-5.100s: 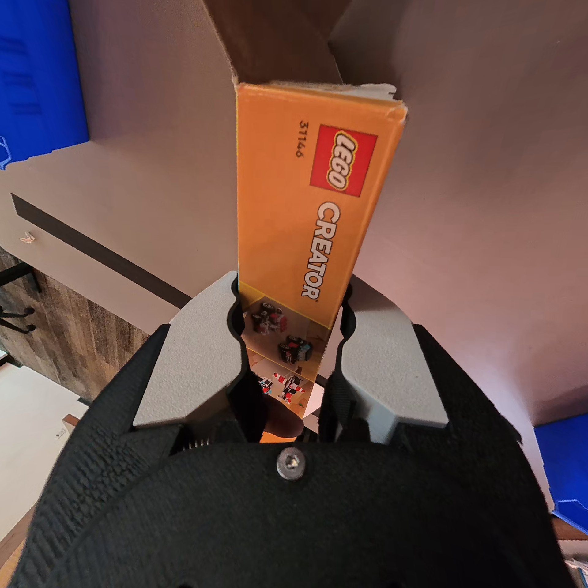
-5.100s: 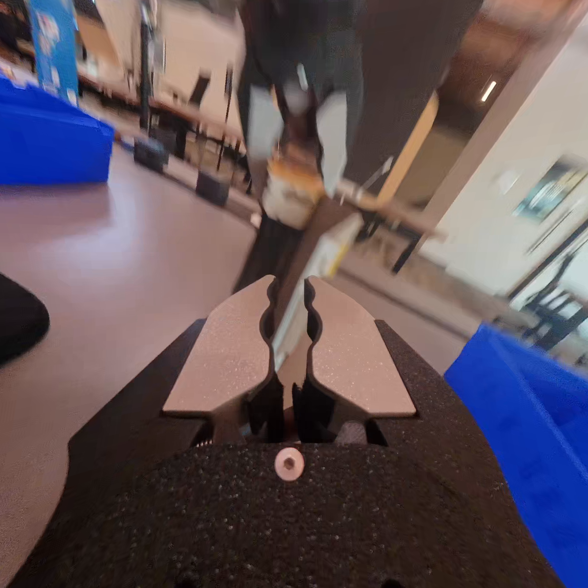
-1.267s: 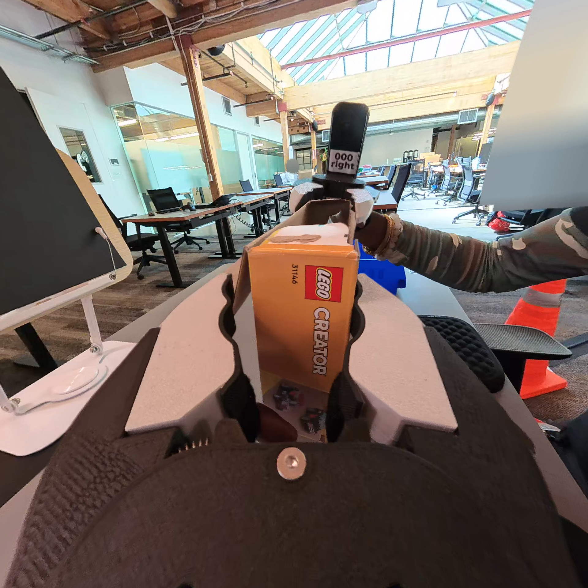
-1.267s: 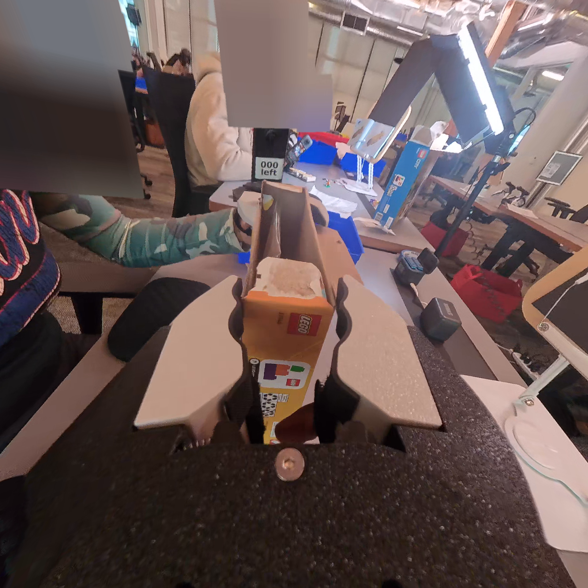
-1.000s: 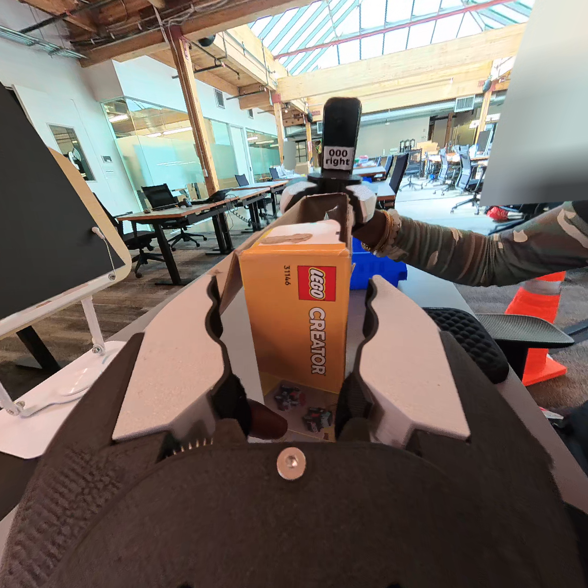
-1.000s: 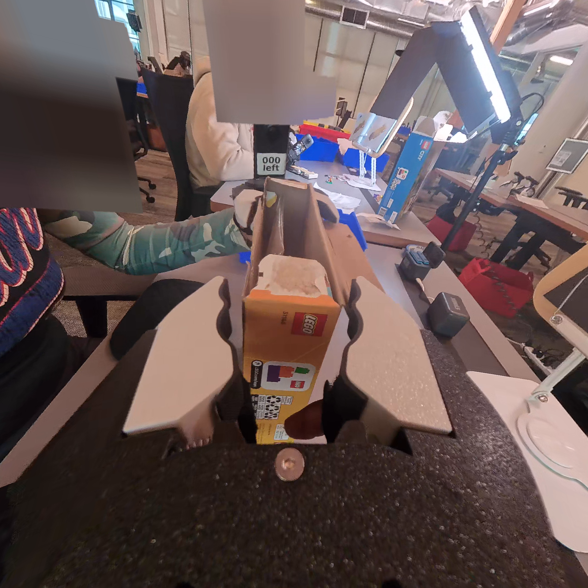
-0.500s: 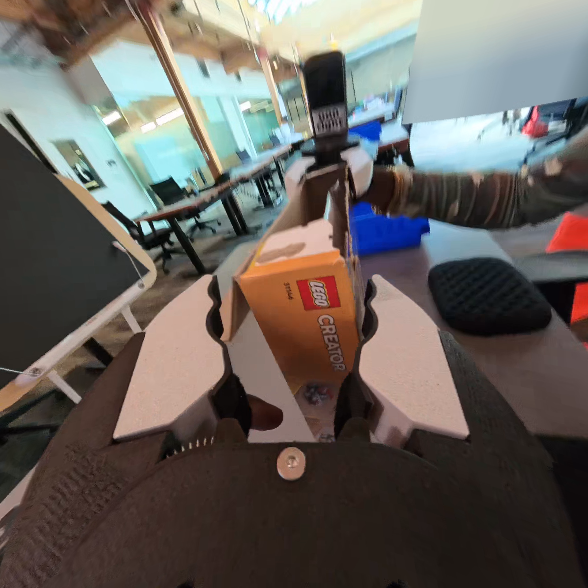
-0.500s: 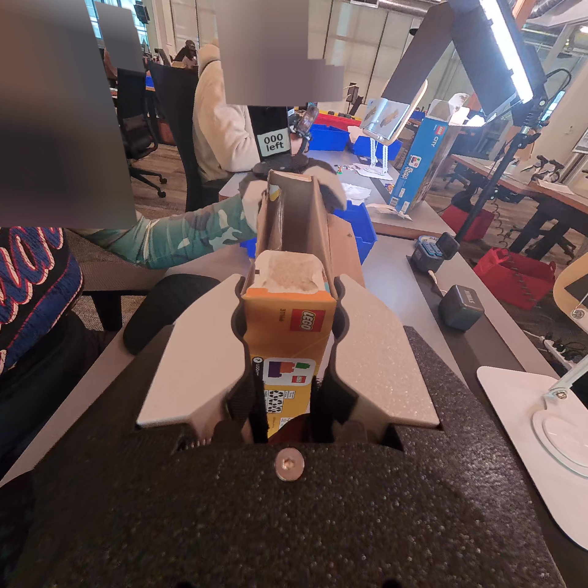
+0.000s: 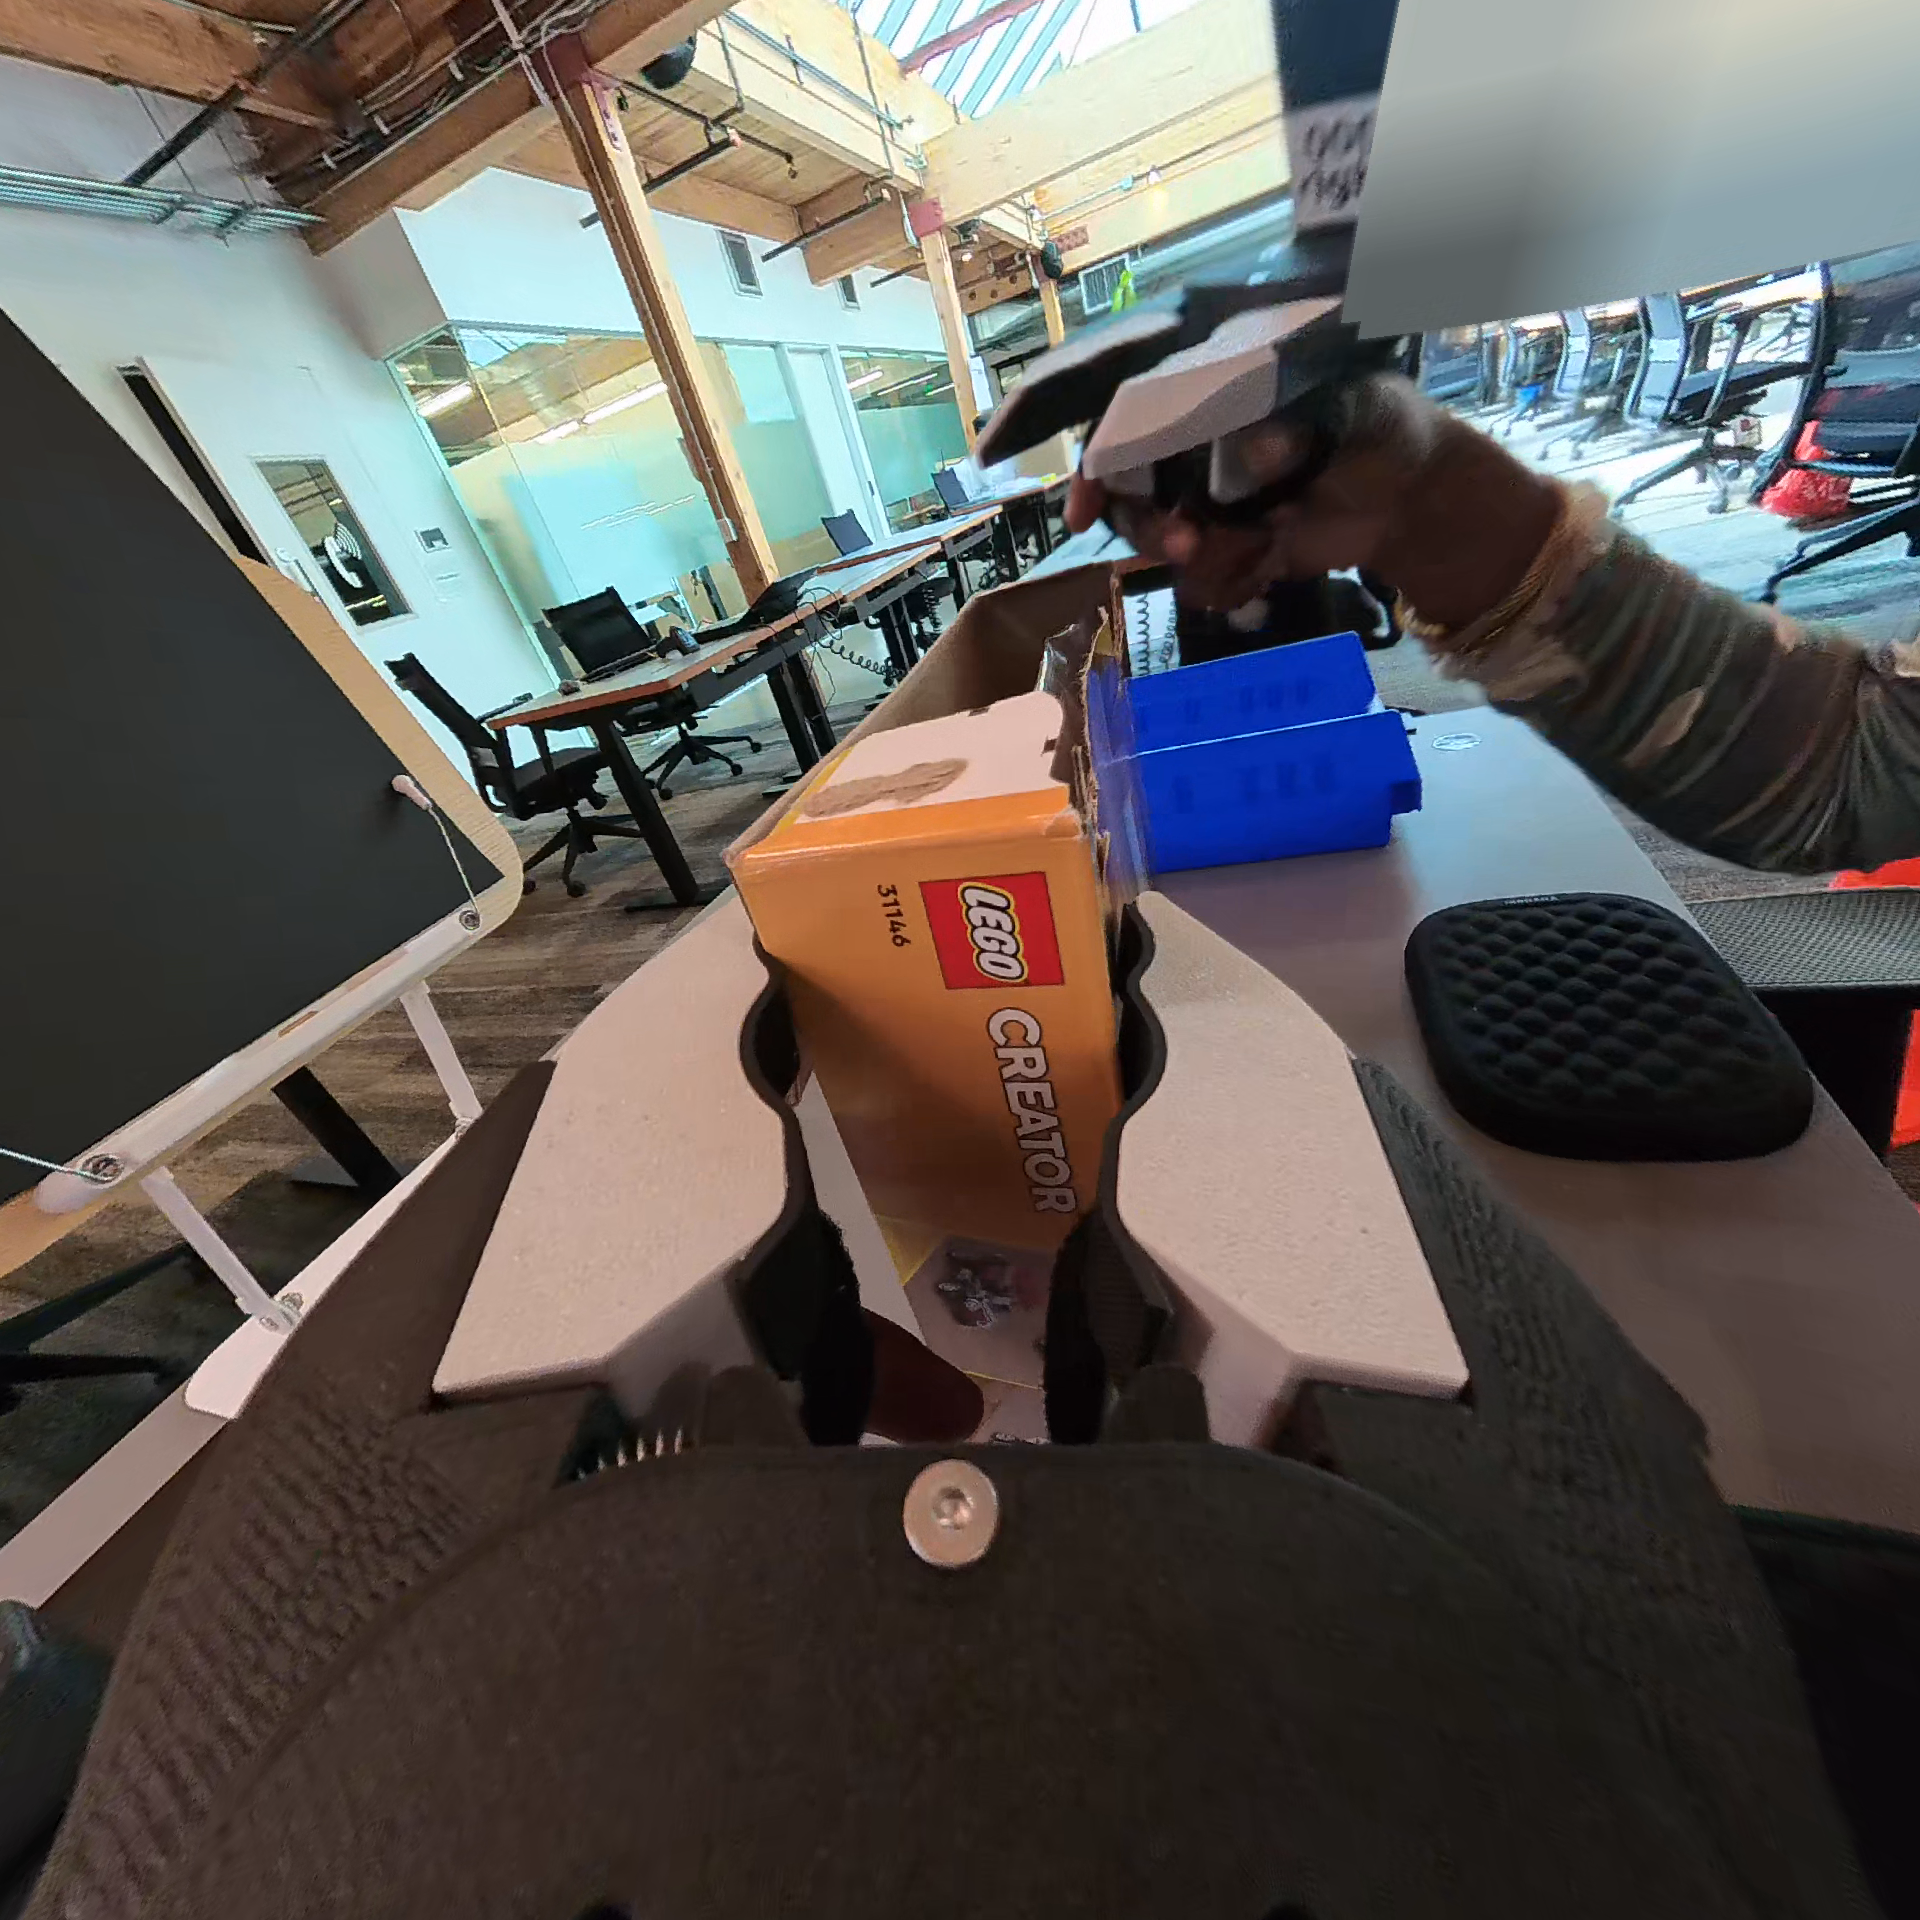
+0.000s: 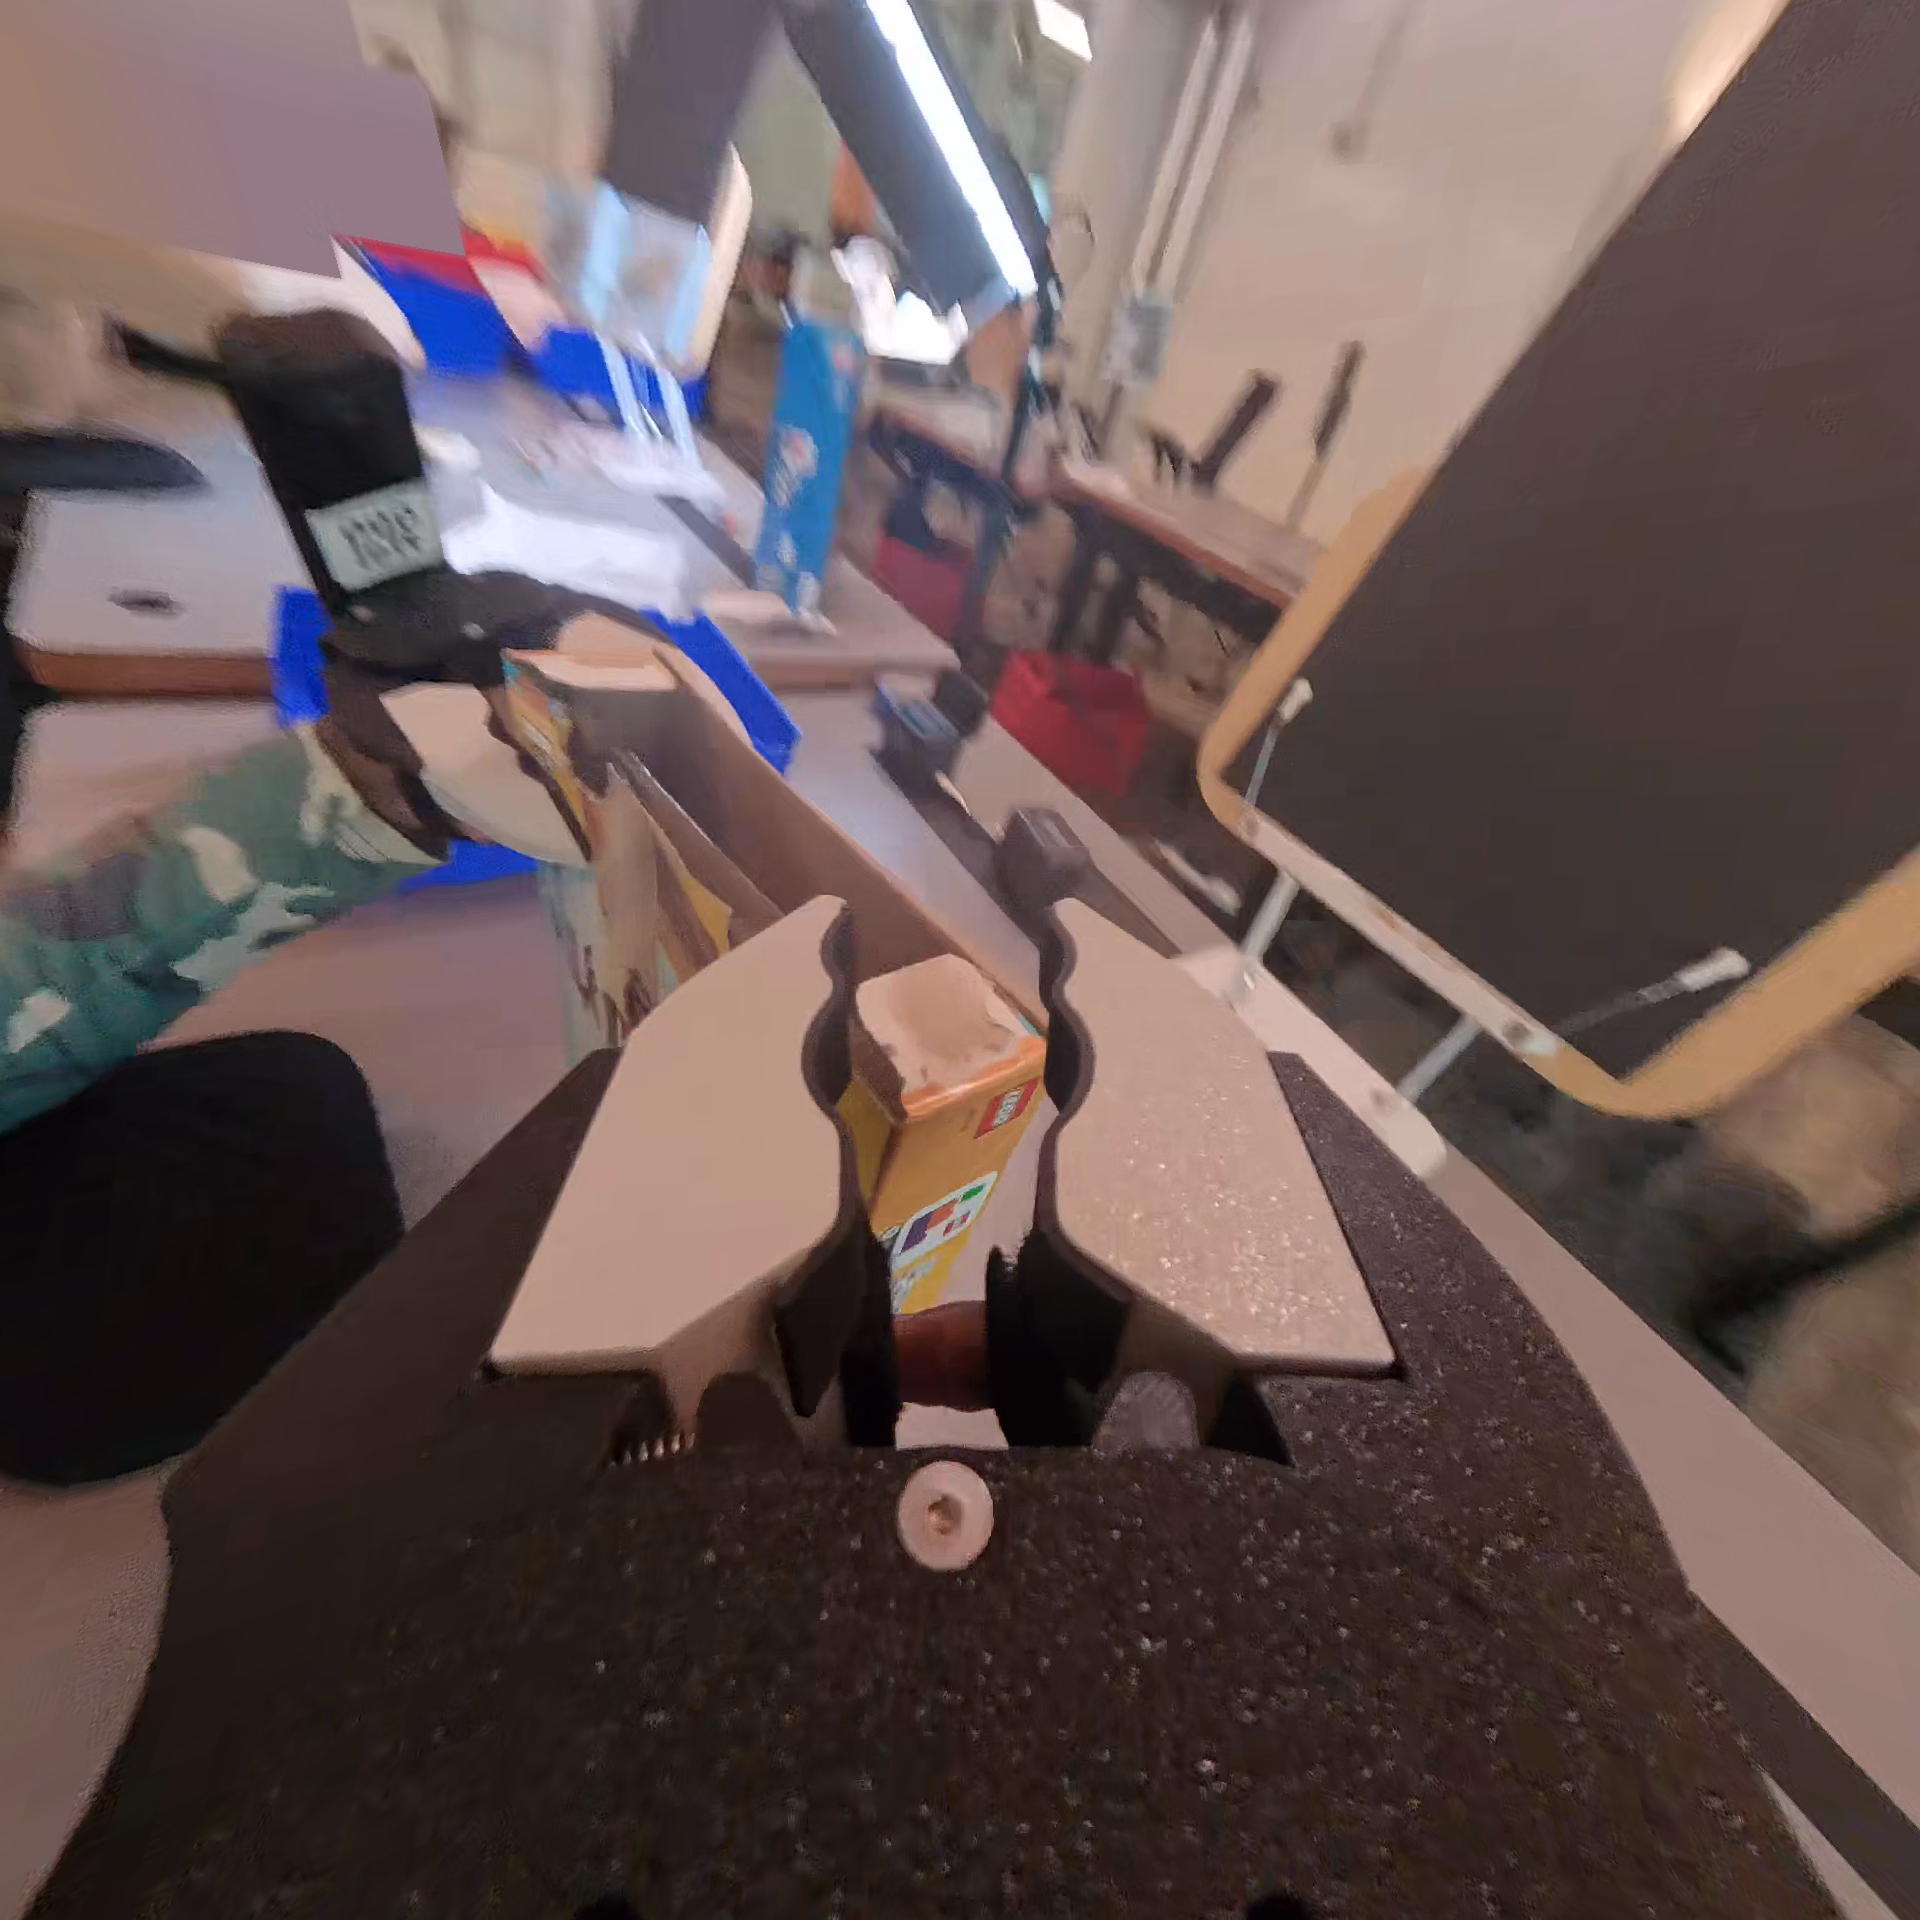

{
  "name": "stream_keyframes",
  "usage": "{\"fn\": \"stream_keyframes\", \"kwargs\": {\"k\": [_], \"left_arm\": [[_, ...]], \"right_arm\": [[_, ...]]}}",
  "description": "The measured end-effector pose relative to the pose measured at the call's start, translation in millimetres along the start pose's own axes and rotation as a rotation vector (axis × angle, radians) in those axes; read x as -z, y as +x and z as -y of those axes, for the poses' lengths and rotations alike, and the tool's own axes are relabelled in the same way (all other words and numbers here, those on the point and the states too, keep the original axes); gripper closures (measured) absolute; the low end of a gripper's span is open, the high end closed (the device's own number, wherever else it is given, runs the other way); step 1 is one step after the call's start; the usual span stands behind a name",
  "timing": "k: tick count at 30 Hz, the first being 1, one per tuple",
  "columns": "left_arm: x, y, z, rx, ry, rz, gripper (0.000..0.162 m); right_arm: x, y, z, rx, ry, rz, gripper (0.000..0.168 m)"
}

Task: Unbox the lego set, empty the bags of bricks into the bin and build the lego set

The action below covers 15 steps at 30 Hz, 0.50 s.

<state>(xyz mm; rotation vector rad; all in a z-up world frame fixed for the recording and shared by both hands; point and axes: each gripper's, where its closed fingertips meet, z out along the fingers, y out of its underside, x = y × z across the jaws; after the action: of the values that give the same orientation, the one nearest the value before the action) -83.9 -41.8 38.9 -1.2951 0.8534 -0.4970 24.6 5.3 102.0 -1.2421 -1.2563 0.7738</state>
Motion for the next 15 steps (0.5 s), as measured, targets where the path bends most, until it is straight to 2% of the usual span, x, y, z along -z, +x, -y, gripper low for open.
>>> {"fn": "stream_keyframes", "kwargs": {"k": [4,8,10,12,15], "left_arm": [[0,0,0,0.006,-0.011,0.017,0.102],[1,4,1,-0.011,-0.007,0.010,0.102],[1,4,1,-0.010,-0.007,0.009,0.102],[1,3,1,-0.005,-0.002,0.006,0.102],[1,3,1,0.000,0.007,0.001,0.102]], "right_arm": [[-12,-12,-11,0.164,-0.297,-0.166,0.135],[-18,1,-27,0.274,-0.443,-0.307,0.140],[-16,1,-27,0.249,-0.435,-0.285,0.148],[-4,15,-20,0.242,-0.402,-0.351,0.158],[5,24,-23,0.120,-0.346,-0.317,0.156]]}}
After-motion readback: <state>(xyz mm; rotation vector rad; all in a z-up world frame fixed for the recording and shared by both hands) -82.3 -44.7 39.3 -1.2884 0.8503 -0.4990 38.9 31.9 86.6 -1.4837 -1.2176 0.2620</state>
